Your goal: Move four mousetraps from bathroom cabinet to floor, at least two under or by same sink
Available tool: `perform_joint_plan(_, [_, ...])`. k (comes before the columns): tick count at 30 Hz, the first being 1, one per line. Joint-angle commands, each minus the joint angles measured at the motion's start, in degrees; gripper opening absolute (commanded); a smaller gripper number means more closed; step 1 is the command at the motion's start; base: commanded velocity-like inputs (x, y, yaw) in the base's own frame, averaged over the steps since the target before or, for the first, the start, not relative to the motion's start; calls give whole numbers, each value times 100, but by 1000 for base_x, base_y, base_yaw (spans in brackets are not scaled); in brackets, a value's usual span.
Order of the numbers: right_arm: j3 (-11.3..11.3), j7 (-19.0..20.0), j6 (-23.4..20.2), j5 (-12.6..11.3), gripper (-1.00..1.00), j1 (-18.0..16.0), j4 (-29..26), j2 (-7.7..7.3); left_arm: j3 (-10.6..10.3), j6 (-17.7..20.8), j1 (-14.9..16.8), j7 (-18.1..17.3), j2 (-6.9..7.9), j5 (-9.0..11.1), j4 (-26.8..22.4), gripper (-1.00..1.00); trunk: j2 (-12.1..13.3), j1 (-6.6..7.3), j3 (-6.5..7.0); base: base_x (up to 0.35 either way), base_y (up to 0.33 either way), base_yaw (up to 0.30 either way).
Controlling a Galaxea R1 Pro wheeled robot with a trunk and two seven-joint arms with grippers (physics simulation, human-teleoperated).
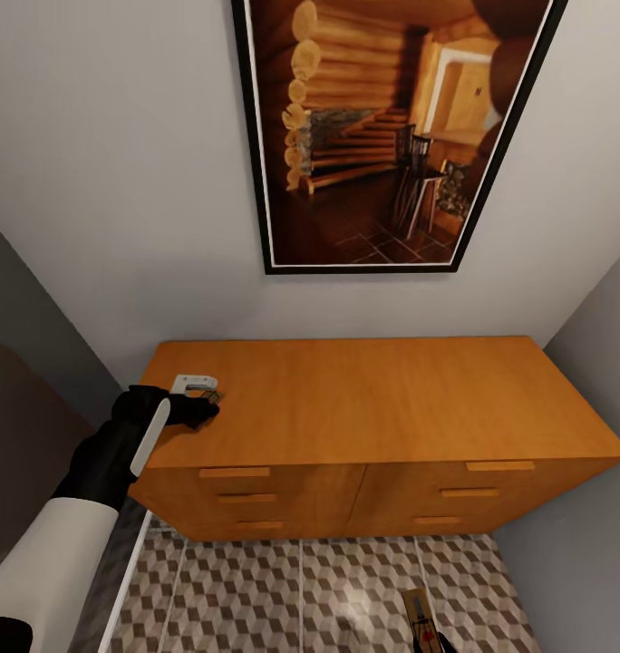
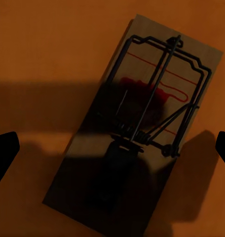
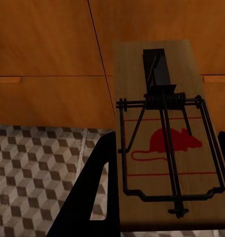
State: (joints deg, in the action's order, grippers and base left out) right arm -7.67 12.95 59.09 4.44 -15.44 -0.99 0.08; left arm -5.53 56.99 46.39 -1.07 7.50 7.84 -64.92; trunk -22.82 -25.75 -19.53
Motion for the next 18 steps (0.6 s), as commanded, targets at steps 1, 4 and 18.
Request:
perform_joint_plan(1, [-50, 15, 15, 39, -100, -3, 2, 1, -10, 22, 4, 1, 5, 16, -4, 100, -10, -3, -9, 0, 0, 0])
perform_joint_plan(4, [-50, 15, 15, 39, -100, -3, 2, 1, -10, 22, 4, 2, 5, 16, -4, 100, -10, -3, -9, 0, 0, 0])
perform_joint_plan(18, [-50, 15, 15, 39, -100, -3, 2, 1, -10, 22, 4, 1, 5, 16, 64, 100, -10, -3, -9, 0, 0, 0])
